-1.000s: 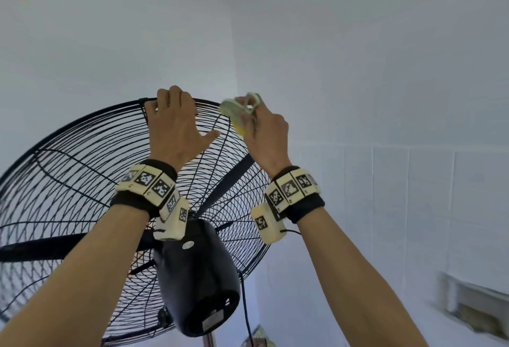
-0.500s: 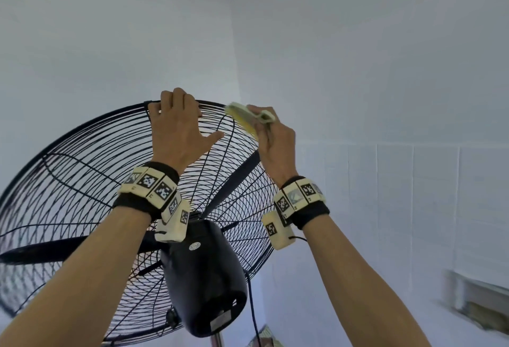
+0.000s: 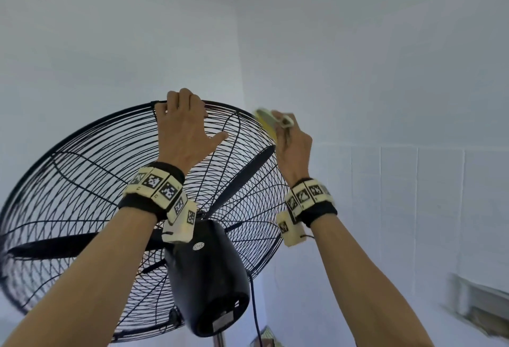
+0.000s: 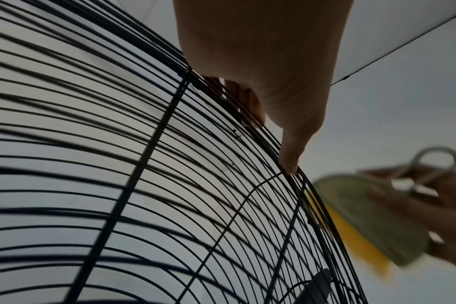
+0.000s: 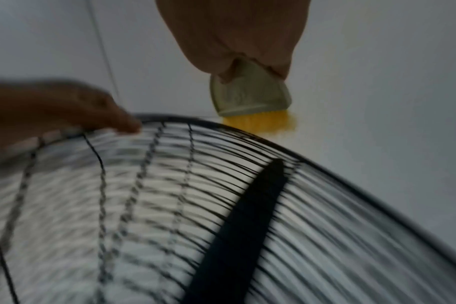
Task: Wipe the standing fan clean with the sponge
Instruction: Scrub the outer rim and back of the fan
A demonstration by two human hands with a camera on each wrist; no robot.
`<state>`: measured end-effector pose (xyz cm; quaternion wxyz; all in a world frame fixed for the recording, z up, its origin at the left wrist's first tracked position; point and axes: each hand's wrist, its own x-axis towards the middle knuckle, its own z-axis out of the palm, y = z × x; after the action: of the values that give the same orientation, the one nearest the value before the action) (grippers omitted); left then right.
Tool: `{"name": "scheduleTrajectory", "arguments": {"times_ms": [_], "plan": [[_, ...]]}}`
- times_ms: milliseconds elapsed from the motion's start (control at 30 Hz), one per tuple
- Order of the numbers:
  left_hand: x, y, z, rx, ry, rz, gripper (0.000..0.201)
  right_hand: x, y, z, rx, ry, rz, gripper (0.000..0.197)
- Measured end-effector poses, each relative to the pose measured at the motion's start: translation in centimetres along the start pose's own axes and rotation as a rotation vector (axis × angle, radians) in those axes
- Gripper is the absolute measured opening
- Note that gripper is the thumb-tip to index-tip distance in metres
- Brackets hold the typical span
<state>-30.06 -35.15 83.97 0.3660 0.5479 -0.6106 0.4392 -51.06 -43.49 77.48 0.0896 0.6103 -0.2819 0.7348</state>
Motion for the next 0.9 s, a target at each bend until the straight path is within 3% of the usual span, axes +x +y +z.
{"name": "scheduleTrajectory", "arguments": {"times_ms": [133,333,467,600,767,900], "plan": [[0.1,0.0,0.0,-0.002,-0.005,-0.009,0.066,2.1,-2.0,1.1,0.113,-0.062,-0.149,0.023],[0.1,-0.3,-0.1,-0.014,-0.004,-0.028,0.066,-3.7,6.2,-2.8,0.004,-0.047,0.043,0.019],[0.2,0.4,0.2,-0.037,0.001,-0.044,0.066,-0.6,4.1,-2.3,0.094,-0.036,0.024,0.024],[0.2,0.1,0.5,-0.042,0.013,-0.049,0.065,0.8,2.8,-1.1,0.179,-0.131,-0.116,0.024],[0.2,0.3,0.5,-0.045,0.002,-0.082,0.064,-1.6,7.5,-2.6,0.039,-0.115,0.043,0.024],[0.3,0.8,0.5,-0.047,-0.005,-0.090,0.065,0.8,5.0,-2.4,0.165,-0.130,-0.047,0.023]]}}
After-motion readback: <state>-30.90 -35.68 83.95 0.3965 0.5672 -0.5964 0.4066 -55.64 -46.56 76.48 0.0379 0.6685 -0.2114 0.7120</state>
